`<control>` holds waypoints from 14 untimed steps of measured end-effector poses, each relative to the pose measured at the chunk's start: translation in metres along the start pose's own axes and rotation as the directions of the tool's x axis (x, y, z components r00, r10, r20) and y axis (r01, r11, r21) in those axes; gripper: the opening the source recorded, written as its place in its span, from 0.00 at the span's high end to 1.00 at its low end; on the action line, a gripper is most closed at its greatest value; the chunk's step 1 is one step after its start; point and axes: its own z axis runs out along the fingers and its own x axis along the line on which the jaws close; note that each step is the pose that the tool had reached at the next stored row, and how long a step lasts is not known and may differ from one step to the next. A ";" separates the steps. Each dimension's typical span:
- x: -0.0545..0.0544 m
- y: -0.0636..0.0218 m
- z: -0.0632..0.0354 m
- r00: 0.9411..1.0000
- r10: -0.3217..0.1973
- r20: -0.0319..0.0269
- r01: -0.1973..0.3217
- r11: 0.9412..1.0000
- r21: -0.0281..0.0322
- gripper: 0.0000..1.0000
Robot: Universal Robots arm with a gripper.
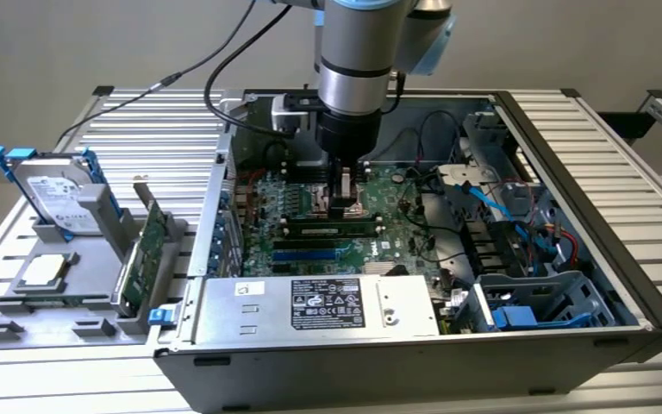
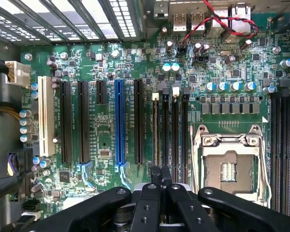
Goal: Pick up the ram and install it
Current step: 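Press down the ram until it locks into place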
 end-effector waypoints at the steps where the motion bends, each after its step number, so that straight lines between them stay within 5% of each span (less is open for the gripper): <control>1: 0.000 0.0000 0.0000 1.000 0.000 0.000 0.000 1.000 0.000 0.89; 14: 0.001 0.0001 -0.0023 1.000 0.000 0.001 0.000 1.000 0.000 0.89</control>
